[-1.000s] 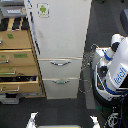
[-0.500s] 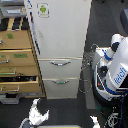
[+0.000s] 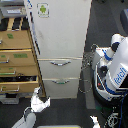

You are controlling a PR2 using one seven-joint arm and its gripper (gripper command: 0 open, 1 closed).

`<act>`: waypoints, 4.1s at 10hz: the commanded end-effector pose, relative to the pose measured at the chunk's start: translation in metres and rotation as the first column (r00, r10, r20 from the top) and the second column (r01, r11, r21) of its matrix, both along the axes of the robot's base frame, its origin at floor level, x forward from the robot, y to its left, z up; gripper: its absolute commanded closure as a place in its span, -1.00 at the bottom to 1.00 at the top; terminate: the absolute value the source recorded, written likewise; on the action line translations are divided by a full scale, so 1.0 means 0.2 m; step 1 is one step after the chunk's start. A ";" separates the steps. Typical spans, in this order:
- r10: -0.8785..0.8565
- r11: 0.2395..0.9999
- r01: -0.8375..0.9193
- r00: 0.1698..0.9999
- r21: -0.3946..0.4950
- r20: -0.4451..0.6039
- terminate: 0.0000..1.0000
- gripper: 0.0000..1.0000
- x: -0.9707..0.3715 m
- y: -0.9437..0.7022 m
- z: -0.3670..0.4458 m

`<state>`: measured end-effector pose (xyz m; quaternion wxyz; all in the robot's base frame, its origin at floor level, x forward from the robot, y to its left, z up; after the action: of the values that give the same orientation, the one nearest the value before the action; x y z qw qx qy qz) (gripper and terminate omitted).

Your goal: Opening the fridge

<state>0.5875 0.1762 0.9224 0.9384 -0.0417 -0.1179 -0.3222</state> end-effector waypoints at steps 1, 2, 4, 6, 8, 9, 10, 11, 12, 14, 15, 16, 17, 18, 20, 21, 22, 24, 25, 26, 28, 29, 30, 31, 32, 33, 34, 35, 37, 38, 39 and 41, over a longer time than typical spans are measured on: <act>0.428 0.902 -0.418 0.899 0.109 -0.095 -1.00 -1.00 0.80 0.25 0.29; 0.451 0.891 -0.440 0.887 0.116 -0.103 -1.00 -1.00 0.87 0.25 0.32; 0.486 0.873 -0.476 0.865 0.104 -0.123 -1.00 -1.00 0.96 0.26 0.39; 0.567 0.823 -0.550 0.813 0.142 -0.134 -1.00 -1.00 1.07 0.33 0.44; 0.600 0.799 -0.580 0.787 0.162 -0.140 -1.00 -1.00 1.13 0.35 0.45; 0.611 0.790 -0.591 0.779 0.164 -0.140 -1.00 -1.00 1.19 0.32 0.50; 0.606 0.794 -0.586 0.784 0.161 -0.136 -1.00 -1.00 1.21 0.30 0.53; 0.597 0.801 -0.579 0.792 0.154 -0.130 -1.00 -1.00 1.23 0.28 0.56; 0.594 0.802 -0.576 0.795 0.158 -0.121 -1.00 -1.00 1.24 0.28 0.58; 0.592 0.805 -0.571 0.793 0.163 -0.143 -1.00 -1.00 1.30 0.34 0.56; 0.591 0.806 -0.570 0.793 0.161 -0.148 -1.00 -1.00 1.34 0.36 0.56; 0.592 0.805 -0.572 0.791 0.156 -0.155 -1.00 -1.00 1.37 0.39 0.56; 0.601 0.799 -0.582 0.783 0.152 -0.158 -1.00 -1.00 1.39 0.42 0.56; 0.615 0.789 -0.598 0.770 0.141 -0.172 -1.00 -1.00 1.46 0.47 0.57; 0.619 0.786 -0.604 0.768 0.133 -0.165 -1.00 -1.00 1.51 0.51 0.63; 0.620 0.785 -0.605 0.769 0.137 -0.158 -1.00 -1.00 1.54 0.53 0.65; 0.638 0.770 -0.629 0.761 0.107 -0.119 -1.00 -1.00 1.59 0.59 0.71; 0.641 0.767 -0.639 0.758 0.056 -0.121 -1.00 -1.00 1.64 0.63 0.79; 0.638 0.767 -0.641 0.757 0.029 -0.141 -1.00 -1.00 1.66 0.64 0.80; 0.601 0.791 -0.612 0.777 -0.001 -0.187 -1.00 -1.00 1.71 0.59 0.80; 0.559 0.819 -0.573 0.808 -0.028 -0.185 -1.00 1.00 1.72 0.52 0.81; 0.541 0.829 -0.556 0.824 -0.057 -0.169 -1.00 1.00 1.70 0.50 0.85; 0.543 0.828 -0.558 0.823 -0.060 -0.165 -1.00 1.00 1.69 0.52 0.84; 0.549 0.824 -0.563 0.820 -0.054 -0.163 -1.00 1.00 1.68 0.55 0.82; 0.550 0.825 -0.563 0.819 -0.044 -0.166 -1.00 1.00 1.67 0.57 0.79; 0.552 0.824 -0.565 0.817 -0.042 -0.167 -1.00 1.00 1.67 0.58 0.79; 0.548 0.826 -0.562 0.819 -0.040 -0.170 -1.00 1.00 1.66 0.58 0.79; 0.543 0.830 -0.556 0.822 -0.036 -0.171 -1.00 1.00 1.66 0.58 0.78; 0.540 0.833 -0.553 0.823 -0.032 -0.176 -1.00 1.00 1.67 0.57 0.75; 0.535 0.836 -0.548 0.825 -0.030 -0.182 -1.00 1.00 1.67 0.56 0.73; 0.535 0.836 -0.549 0.824 -0.025 -0.187 -1.00 1.00 1.68 0.57 0.72; 0.530 0.840 -0.543 0.825 -0.013 -0.198 -1.00 1.00 1.63 0.60 0.67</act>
<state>0.9215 0.2940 1.0949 0.9953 -0.0690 -0.0634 -0.0254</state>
